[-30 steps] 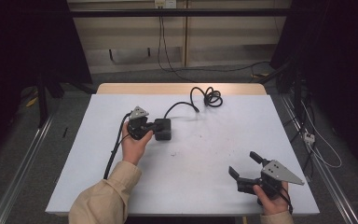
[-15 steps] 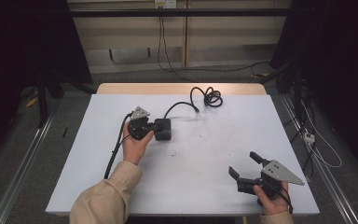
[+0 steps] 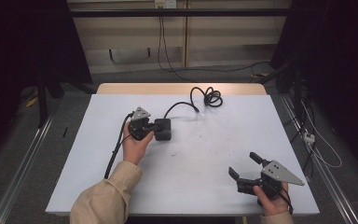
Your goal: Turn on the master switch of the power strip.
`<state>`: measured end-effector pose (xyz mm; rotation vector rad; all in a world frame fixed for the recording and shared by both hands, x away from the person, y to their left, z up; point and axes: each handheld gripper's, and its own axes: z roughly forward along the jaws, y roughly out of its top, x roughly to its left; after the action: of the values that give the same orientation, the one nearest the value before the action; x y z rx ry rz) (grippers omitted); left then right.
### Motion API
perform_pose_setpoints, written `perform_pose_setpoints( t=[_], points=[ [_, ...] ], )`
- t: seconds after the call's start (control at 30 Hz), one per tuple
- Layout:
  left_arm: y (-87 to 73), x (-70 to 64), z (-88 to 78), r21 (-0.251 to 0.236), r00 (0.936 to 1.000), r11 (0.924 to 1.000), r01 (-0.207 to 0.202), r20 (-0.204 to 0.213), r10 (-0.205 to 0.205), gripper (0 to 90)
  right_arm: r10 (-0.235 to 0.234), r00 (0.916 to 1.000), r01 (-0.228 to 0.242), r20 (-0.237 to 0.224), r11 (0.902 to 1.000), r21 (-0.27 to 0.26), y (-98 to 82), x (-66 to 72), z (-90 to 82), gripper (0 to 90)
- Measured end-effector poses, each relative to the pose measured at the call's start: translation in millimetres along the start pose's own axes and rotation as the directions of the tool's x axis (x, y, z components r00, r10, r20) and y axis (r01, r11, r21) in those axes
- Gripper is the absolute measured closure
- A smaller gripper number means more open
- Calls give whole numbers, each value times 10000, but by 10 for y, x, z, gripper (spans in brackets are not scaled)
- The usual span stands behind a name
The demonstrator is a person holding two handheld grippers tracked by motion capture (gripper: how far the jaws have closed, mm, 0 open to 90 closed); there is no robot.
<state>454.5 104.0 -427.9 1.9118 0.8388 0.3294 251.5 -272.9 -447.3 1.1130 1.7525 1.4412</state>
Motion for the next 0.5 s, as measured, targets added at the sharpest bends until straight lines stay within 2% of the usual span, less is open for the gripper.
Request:
perform_pose_setpoints(
  t=[0.5],
  points=[
    [-8, -5, 3, -36, 10000, 10000, 89, -28, -90, 900, 40, 10000, -40, 0, 10000, -7, 2, 3, -1, 42]
  ],
)
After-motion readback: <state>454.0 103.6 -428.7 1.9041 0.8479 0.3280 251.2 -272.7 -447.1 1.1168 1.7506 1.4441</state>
